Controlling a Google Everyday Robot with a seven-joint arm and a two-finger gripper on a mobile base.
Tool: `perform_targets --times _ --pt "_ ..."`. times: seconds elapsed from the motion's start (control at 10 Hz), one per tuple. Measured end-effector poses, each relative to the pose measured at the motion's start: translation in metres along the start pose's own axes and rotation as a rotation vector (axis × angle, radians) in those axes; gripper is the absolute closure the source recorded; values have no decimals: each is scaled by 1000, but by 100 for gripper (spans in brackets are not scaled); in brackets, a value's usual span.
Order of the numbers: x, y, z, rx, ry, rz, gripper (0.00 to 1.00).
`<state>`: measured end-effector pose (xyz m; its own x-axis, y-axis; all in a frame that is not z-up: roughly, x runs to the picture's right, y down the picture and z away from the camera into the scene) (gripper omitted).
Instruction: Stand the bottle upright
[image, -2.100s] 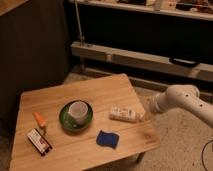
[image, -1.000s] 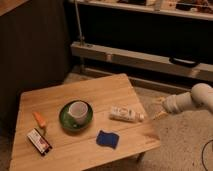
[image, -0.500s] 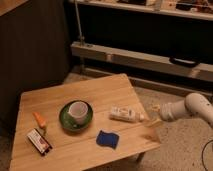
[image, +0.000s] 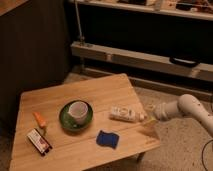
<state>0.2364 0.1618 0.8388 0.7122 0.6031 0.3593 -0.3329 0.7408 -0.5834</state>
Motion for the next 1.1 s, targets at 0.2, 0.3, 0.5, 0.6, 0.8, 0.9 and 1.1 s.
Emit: perform_targets --times 0.2,0.3,0.5,0.6,0.8,0.9,1.1 --pt "6 -6 10 -1 22 -2 35" --pt "6 -7 14 -3 32 -4 35" --pt "9 -13 19 -5 46 1 41" --pt "10 -14 19 -7 50 4 46" --pt "8 -16 23 -24 57 -3 65" --pt "7 -16 24 -34 59 -6 75" --pt "6 -17 23 -47 68 -15 96"
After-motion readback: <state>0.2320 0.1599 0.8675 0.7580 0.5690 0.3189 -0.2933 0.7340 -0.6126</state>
